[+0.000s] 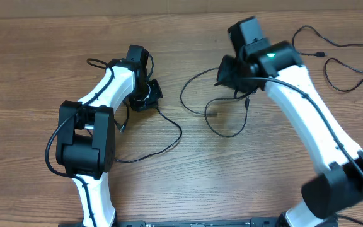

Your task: Untangle cables

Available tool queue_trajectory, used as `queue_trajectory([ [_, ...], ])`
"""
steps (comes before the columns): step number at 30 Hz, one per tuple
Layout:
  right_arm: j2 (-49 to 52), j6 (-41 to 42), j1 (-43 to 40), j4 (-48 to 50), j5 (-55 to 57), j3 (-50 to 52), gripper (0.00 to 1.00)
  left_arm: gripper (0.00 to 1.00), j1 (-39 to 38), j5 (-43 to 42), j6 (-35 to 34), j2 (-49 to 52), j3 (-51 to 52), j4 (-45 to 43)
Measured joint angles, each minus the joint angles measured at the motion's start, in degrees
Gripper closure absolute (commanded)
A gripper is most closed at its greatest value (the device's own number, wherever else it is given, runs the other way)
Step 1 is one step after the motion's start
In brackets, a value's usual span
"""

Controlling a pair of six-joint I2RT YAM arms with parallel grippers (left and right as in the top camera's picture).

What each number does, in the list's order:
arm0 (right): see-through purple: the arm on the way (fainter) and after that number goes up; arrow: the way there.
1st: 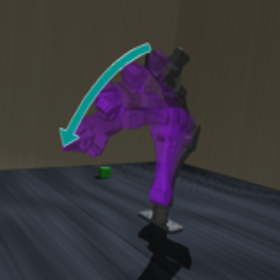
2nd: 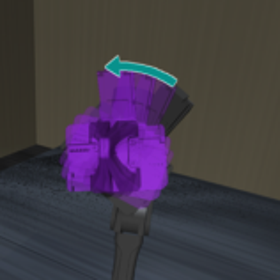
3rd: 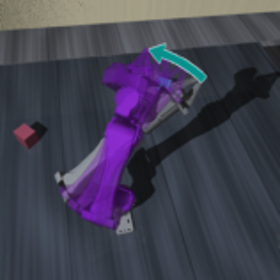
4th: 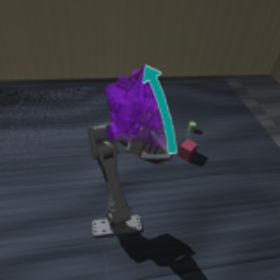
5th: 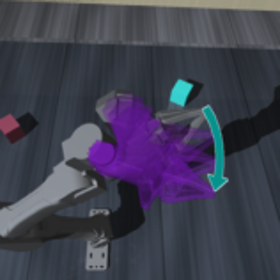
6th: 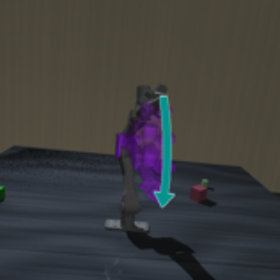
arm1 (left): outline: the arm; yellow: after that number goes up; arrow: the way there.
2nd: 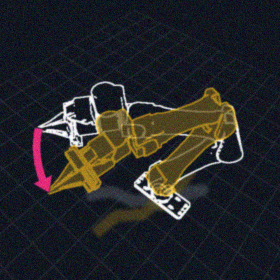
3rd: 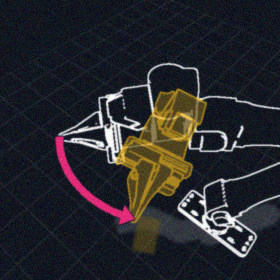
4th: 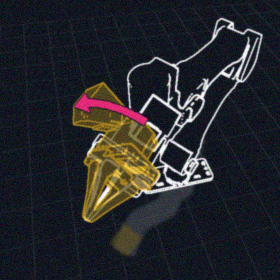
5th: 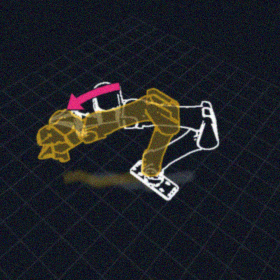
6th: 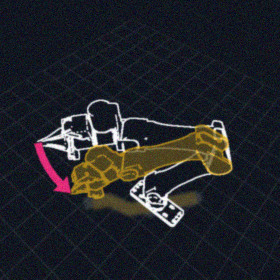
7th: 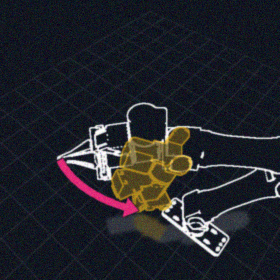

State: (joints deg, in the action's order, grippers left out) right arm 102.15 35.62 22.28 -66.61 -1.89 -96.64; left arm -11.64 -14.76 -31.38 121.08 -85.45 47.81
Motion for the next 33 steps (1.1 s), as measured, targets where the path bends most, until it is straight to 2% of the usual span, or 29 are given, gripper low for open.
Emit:
queue_trajectory([
  [7, 6.5, 0.4, 0.0, 6.0, -0.3, 6.6, 0.52, 0.96, 0.0, 0.0, 0.0, 0.0, 0.0, 0.0],
  [13, 10.7, 0.2, 0.5, 10.1, -0.2, 7.1, 0.41, 0.96, 0.0, 0.0, 0.0, 0.0, 0.0, 0.0],
  [14, 11.4, -0.1, 0.8, 10.1, -0.2, 7.1, 0.33, 0.96, 0.0, 0.0, 0.0, 0.0, 0.0, 0.0],
  [17, 13.3, -4.9, 1.8, 9.6, -0.7, 7.1, 0.26, 0.96, 0.0, 0.0, 0.0, 0.0, 0.0, 0.0],
  [21, 16.3, -18.2, 4.3, 8.4, -1.5, 7.1, 0.24, 0.96, 0.0, 0.0, 0.0, 0.0, 0.0, 0.0],
  [27, 17.2, -33.5, 7.2, 9.5, -0.1, 7.1, 0.26, 0.96, 0.0, 0.0, 0.0, 0.0, 0.0, 0.0],
  [33, 17.5, -39.1, 7.4, 11.2, 1.3, 7.2, 0.33, 0.96, 0.0, 0.0, 0.0, 0.0, 0.0, 0.0],
])
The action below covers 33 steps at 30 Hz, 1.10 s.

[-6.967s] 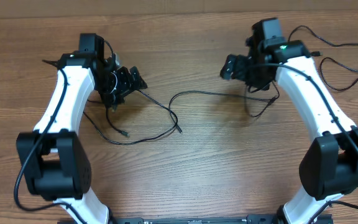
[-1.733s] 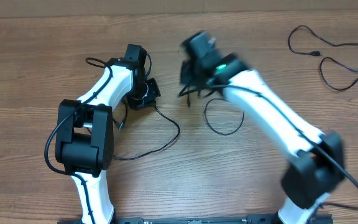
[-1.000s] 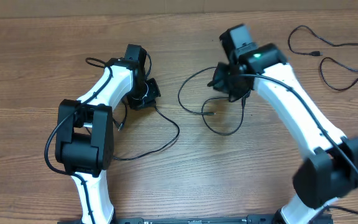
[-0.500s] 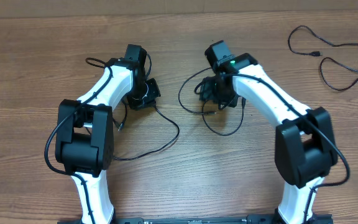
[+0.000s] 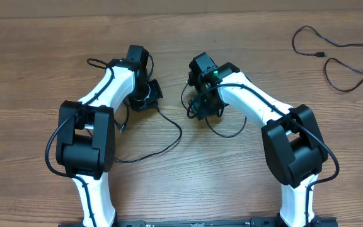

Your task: Untangle cables

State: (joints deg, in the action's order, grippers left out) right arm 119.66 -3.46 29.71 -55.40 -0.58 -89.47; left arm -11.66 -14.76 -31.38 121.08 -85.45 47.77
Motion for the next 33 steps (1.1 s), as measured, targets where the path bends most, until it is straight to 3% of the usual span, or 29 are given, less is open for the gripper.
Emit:
queue_trajectory([
  [9, 0.3, -2.5, 0.0, 6.8, -0.8, 5.9, 0.45, 0.96, 0.0, 0.0, 0.0, 0.0, 0.0, 0.0],
  [11, 0.2, -2.6, 0.0, 7.1, -1.3, 6.2, 0.62, 0.96, 0.0, 0.0, 0.0, 0.0, 0.0, 0.0],
  [13, 0.2, -2.7, 0.0, 7.0, -1.6, 6.3, 0.93, 0.96, 0.0, 0.0, 0.0, 0.0, 0.0, 0.0],
  [14, 0.2, -2.9, -0.1, 6.8, -1.6, 6.3, 0.96, 0.96, 0.0, 0.0, 0.0, 0.0, 0.0, -0.1],
  [23, 0.2, -2.6, 0.0, 2.9, -0.8, 5.4, 0.96, 0.96, 0.2, 0.0, 0.0, 0.0, 0.0, -0.2],
  [33, -1.8, 0.5, -7.7, -6.1, 7.0, -8.0, 0.96, 0.96, 0.5, 0.0, 0.0, 0.0, 0.0, -0.2],
])
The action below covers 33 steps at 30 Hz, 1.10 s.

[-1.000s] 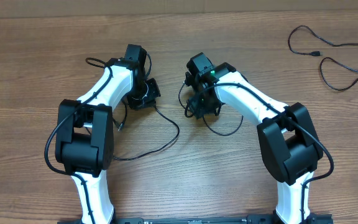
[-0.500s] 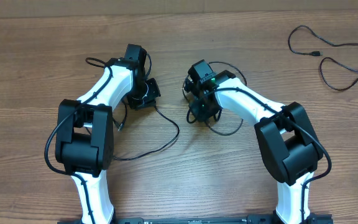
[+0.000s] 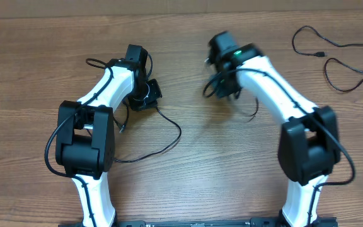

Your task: Untangle cables

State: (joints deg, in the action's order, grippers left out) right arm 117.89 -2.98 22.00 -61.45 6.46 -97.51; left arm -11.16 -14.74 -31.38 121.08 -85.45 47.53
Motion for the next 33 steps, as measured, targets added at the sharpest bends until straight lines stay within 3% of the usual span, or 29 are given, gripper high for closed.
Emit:
queue_trajectory([
  [14, -1.1, 4.9, -26.7, -0.2, 9.0, -1.0, 0.96, 0.96, 0.0, 0.0, 0.0, 0.0, 0.0, 0.0],
  [24, -1.1, 5.6, -42.5, 2.3, 0.7, -1.0, 0.94, 0.95, 0.0, 0.0, 0.0, 0.0, 0.0, -0.4],
  [25, -1.1, 5.7, -43.1, 2.3, -0.2, -1.0, 0.83, 0.95, 0.0, 0.0, 0.0, 0.0, 0.0, -0.4],
  [26, -1.1, 5.7, -43.3, 2.3, -0.6, -1.0, 0.66, 0.95, 0.0, 0.0, 0.0, 0.0, 0.0, -0.4],
  [27, -1.1, 6.0, -43.3, 2.3, -1.2, -1.0, 0.58, 0.95, 0.0, 0.0, 0.0, 0.0, 0.0, -0.4],
  [29, -1.1, 6.0, -43.2, 2.3, -2.0, -1.0, 0.24, 0.95, 0.0, 0.0, 0.0, 0.0, 0.0, -0.4],
  [32, -1.1, 5.7, -42.9, 2.3, -2.7, -1.0, 0.02, 0.95, 0.0, 0.0, 0.0, 0.0, 0.0, -0.4],
  [33, -1.1, 6.3, -42.9, 2.3, -2.8, -1.0, 0.0, 0.95, 0.0, 0.0, 0.0, 0.0, 0.0, -0.4],
])
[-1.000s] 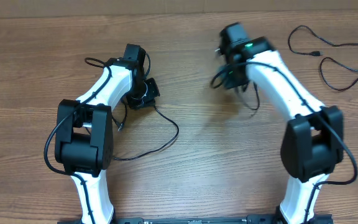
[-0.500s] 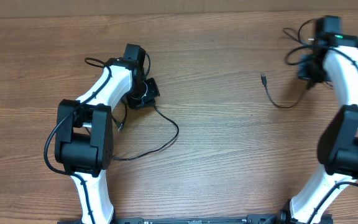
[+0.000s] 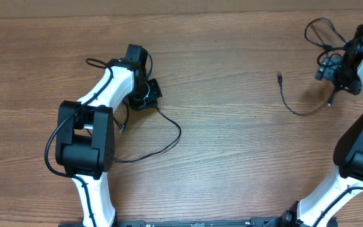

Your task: Untangle cables

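Observation:
My left gripper (image 3: 145, 96) is down on the table at the left, shut on one black cable (image 3: 179, 130) that curves out from it to the right and back toward the arm's base. At the far right edge my right gripper (image 3: 331, 70) is shut on a second black cable (image 3: 298, 113). That cable hangs from the gripper in a loop, with its plug end (image 3: 280, 77) pointing left. The two cables lie well apart, with bare wood between them.
A third thin black cable (image 3: 316, 26) shows at the back right corner, mostly hidden behind my right arm. The wooden table (image 3: 232, 164) fills the view. Both arm bases stand at the front edge.
My right gripper has moved from back of centre to the far right edge, with the second cable in it. The cable now trails left of it. The left arm has not moved.
My right gripper first hovered over a cable loop at the table's middle, close to the left cable. It then stood lower, down on that loop. After that it held the bunched cable further back. Now that cable is at the far right, apart from the left one.

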Available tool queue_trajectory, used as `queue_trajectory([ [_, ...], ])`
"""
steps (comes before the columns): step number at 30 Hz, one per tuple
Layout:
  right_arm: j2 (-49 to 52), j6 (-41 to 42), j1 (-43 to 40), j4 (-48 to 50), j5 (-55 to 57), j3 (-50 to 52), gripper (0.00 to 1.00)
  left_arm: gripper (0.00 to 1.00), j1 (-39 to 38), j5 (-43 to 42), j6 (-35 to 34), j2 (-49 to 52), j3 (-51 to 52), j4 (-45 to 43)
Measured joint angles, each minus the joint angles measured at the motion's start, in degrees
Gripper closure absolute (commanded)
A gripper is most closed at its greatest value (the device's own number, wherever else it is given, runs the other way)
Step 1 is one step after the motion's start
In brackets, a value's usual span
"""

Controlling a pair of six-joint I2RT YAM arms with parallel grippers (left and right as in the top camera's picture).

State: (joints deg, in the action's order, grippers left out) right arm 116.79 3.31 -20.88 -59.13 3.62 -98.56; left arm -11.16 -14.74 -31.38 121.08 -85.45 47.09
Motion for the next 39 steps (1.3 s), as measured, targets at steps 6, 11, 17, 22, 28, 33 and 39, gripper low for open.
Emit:
queue_trajectory([
  [6, 0.0, -0.4, 0.0, -0.3, -0.4, 0.0, 0.0, 0.94, 0.0, 0.0, 0.0, 0.0, 0.0, 0.0],
  [11, 0.0, -0.3, 0.0, -0.5, -0.5, 0.0, 0.0, 0.94, 0.0, 0.0, 0.0, 0.0, 0.0, 0.0],
  [17, 0.0, -7.9, 0.0, -3.4, -10.3, 0.0, 0.0, 0.94, 0.0, 0.0, 0.0, 0.0, 0.0, -0.1],
  [22, 0.0, -12.2, 0.0, -4.9, -15.9, 0.0, 0.0, 0.94, 0.0, 0.0, 0.0, 0.0, 0.0, -0.1],
  [28, 0.0, -14.2, 0.0, -4.8, -17.9, 0.0, 0.0, 0.94, 0.0, 0.0, 0.0, 0.0, 0.0, -0.1],
  [33, 0.0, -14.5, 0.9, -5.9, -21.6, 0.0, 0.01, 0.9, 0.0, 0.0, 0.0, 0.0, 0.0, -0.2],
  [39, 0.0, -14.1, 5.0, -7.2, -24.5, 0.0, 0.0, 0.65, 0.0, -3.0, 1.3, 0.0, 0.0, -1.4],
])
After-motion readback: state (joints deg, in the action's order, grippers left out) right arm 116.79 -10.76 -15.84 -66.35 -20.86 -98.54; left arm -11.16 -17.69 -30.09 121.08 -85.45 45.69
